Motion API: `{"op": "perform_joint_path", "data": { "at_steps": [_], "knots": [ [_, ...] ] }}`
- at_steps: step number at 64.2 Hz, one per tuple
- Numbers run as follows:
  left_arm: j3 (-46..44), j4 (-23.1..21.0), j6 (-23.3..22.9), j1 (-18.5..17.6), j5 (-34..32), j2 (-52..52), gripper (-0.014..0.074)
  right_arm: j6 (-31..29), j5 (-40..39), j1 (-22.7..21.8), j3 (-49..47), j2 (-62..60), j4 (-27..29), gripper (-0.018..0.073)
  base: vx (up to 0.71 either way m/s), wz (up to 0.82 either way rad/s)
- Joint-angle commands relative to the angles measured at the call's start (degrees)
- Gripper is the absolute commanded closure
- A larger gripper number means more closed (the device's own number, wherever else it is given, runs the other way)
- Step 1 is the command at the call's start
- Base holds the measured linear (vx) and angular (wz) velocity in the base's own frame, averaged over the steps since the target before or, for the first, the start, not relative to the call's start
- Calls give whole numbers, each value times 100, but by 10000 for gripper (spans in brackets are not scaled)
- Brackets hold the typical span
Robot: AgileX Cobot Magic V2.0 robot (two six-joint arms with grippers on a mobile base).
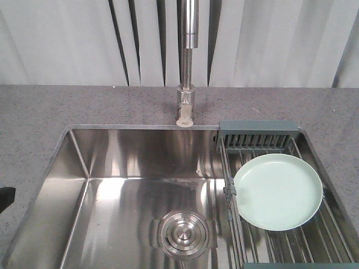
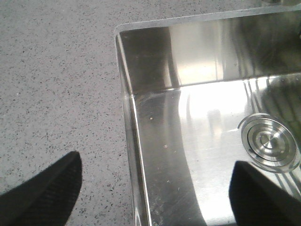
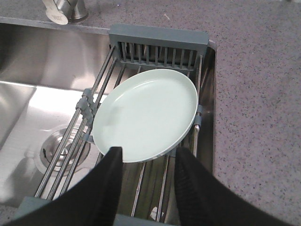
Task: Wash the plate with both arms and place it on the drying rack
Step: 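Lift the right gripper away from the plate on the rack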
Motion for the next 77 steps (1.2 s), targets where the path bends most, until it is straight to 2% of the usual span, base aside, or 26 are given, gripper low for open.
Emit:
{"op": "perform_joint_path", "data": {
  "at_steps": [1,77],
  "knots": [
    [-160,-53,-43,5,-380,1,4,1,-333,11,29,-174,-33,282,0,0],
    [-160,-53,-43,5,-380,1,4,-59,-280,11,45,-219,-46,282,0,0]
  ]
}}
